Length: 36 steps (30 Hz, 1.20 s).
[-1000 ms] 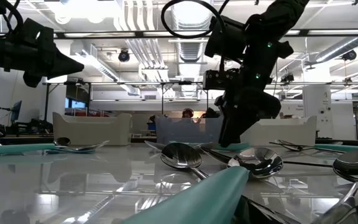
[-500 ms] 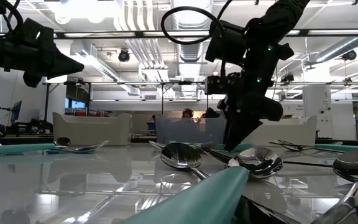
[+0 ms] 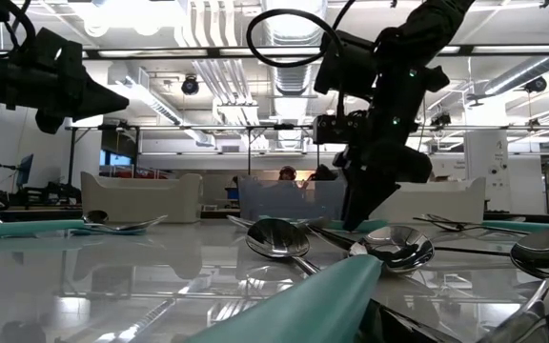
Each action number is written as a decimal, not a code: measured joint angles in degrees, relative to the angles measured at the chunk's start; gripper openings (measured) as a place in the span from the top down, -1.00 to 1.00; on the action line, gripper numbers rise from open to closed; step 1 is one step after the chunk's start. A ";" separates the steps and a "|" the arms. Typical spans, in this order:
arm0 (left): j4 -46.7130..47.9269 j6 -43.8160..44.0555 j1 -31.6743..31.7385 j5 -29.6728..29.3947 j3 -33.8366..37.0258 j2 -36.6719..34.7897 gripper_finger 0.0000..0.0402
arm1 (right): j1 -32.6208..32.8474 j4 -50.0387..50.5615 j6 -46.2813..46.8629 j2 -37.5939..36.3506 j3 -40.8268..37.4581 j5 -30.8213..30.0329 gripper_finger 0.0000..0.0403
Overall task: Sort silverware by color (type)
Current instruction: Put the green spoon into the black bin
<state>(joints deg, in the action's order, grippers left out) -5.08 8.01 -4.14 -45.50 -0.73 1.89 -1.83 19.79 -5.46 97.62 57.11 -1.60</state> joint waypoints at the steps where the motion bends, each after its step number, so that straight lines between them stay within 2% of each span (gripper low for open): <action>1: -0.01 -0.01 0.01 0.00 0.00 0.00 0.80 | -0.02 0.36 -0.25 -0.14 0.32 0.90 0.71; 9: -0.01 -0.01 0.00 -0.01 0.01 0.00 0.80 | -0.41 4.11 -5.66 -4.09 6.87 1.34 0.71; 15: 0.00 0.00 0.02 0.00 0.02 0.00 0.80 | -4.39 3.60 -11.42 -5.90 11.45 -10.01 0.71; 17: -0.01 -0.02 -0.01 0.00 0.00 0.00 0.80 | -7.20 3.78 -12.50 -5.88 12.06 -11.83 0.71; 26: -0.02 -0.01 0.01 0.00 0.02 0.02 0.80 | -21.23 4.20 -8.98 -2.60 12.13 -10.35 0.70; 30: -0.01 0.00 0.00 0.00 0.01 0.01 0.80 | -23.50 4.00 -5.97 -1.15 12.15 -5.26 0.59; 36: -0.02 -0.02 0.02 -0.02 0.00 0.02 0.80 | -23.68 4.00 -5.14 -1.75 12.10 -5.43 0.35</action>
<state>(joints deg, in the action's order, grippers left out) -5.10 7.99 -4.12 -45.52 -0.73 1.91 -25.50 23.79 -10.59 95.87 69.21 -7.03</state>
